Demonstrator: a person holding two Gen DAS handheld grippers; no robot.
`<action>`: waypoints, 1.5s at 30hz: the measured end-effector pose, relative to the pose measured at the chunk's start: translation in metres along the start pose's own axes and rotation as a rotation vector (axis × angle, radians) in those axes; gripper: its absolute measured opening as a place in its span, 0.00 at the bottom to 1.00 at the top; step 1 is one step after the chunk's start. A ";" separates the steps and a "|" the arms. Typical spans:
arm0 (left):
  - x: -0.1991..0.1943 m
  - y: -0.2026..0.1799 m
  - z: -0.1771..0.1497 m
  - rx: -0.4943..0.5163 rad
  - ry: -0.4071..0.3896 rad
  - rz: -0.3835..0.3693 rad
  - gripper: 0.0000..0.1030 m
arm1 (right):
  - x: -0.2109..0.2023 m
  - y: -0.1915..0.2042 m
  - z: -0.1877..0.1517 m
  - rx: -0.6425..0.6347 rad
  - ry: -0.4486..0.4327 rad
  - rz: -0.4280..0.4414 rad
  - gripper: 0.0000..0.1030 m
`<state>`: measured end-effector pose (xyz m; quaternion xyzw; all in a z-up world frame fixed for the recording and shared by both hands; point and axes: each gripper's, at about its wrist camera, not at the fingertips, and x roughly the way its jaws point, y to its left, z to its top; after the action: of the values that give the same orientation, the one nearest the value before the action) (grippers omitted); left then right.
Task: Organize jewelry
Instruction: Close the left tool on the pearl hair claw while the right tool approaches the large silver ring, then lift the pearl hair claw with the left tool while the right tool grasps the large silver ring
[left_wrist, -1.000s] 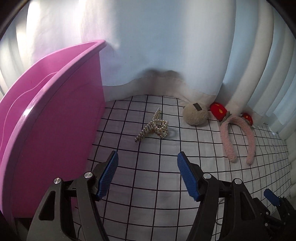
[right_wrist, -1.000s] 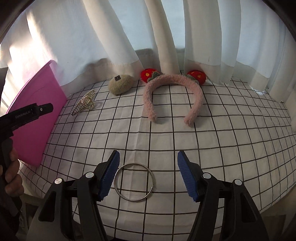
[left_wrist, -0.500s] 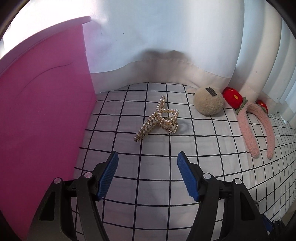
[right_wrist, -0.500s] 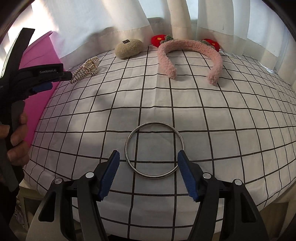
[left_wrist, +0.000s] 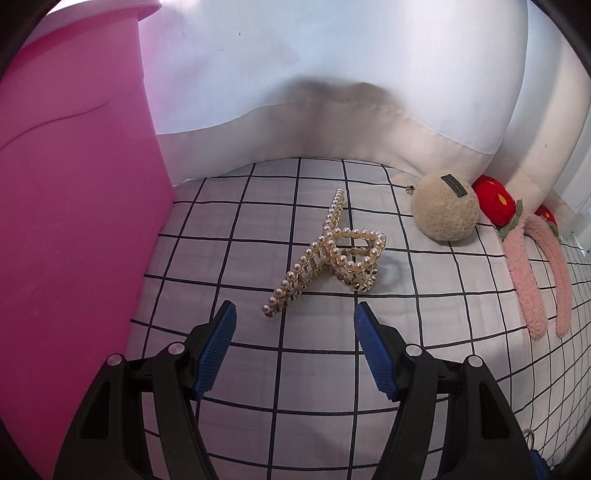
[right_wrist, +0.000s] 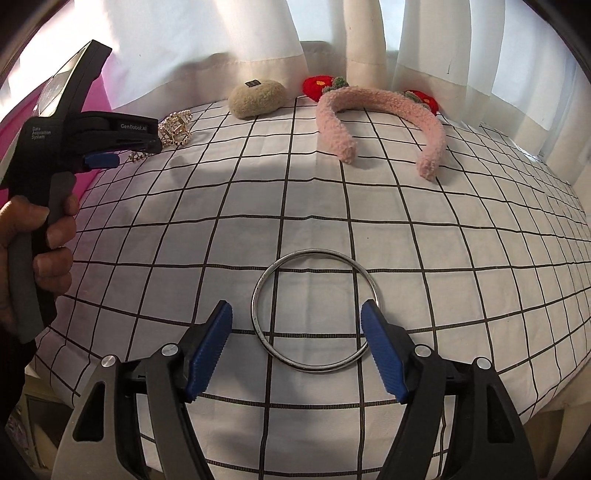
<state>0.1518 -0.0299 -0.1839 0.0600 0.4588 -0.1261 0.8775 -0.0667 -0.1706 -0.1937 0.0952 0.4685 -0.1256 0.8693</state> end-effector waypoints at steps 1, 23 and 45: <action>0.003 0.000 0.002 -0.003 0.002 0.003 0.63 | 0.001 0.000 0.000 -0.002 -0.004 -0.004 0.68; 0.015 -0.007 -0.002 0.032 -0.017 -0.079 0.08 | 0.002 -0.001 0.008 -0.011 -0.042 -0.023 0.17; -0.044 -0.001 -0.074 0.029 0.024 -0.096 0.08 | -0.014 -0.009 0.002 -0.064 -0.068 -0.171 0.67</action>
<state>0.0688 -0.0073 -0.1902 0.0520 0.4699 -0.1739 0.8638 -0.0756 -0.1782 -0.1815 0.0226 0.4487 -0.1875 0.8735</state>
